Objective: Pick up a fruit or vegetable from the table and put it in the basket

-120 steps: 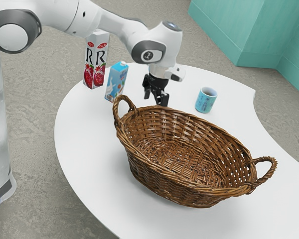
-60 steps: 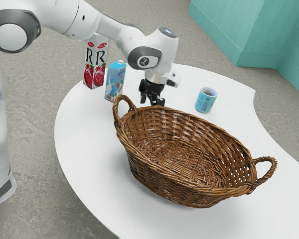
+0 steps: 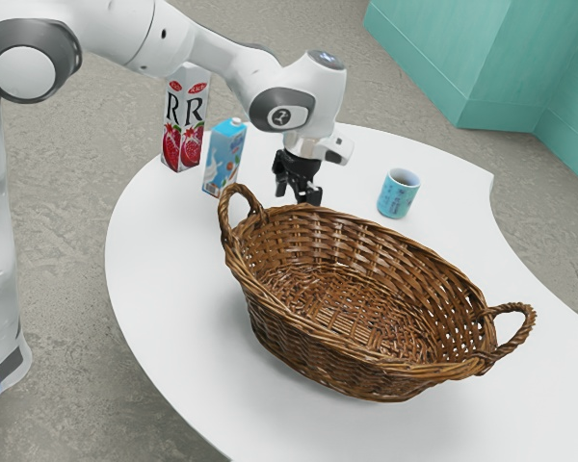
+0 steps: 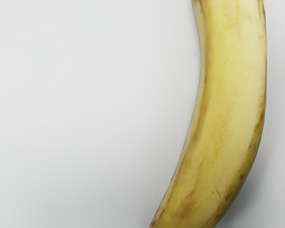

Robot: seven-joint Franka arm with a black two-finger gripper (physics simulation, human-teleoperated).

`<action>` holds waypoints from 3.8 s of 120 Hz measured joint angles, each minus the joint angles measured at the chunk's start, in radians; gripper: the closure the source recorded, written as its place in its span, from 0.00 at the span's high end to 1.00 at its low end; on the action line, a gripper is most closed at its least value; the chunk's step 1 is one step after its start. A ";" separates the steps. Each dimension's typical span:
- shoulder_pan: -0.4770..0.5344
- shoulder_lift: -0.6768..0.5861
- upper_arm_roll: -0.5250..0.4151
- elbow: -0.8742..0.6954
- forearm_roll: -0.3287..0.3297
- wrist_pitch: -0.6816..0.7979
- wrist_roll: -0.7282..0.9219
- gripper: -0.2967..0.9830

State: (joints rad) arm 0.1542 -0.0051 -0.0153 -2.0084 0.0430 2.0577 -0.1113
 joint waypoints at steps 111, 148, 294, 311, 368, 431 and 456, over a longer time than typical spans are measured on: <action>-0.046 0.056 -0.006 0.047 -0.001 0.023 0.009 0.77; 0.002 0.067 -0.005 0.051 -0.005 0.032 0.022 0.77; -0.011 0.183 -0.010 0.119 -0.052 0.090 0.046 0.63; -0.010 0.192 -0.010 0.118 -0.060 0.097 0.047 0.46; -0.013 0.050 -0.034 0.119 -0.047 0.057 0.038 0.37; -0.018 -0.161 -0.134 0.149 0.013 -0.078 0.036 0.38; -0.022 -0.163 -0.244 0.208 0.028 -0.117 0.037 0.38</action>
State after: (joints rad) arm 0.1325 -0.1677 -0.2596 -1.8006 0.0713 1.9410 -0.0744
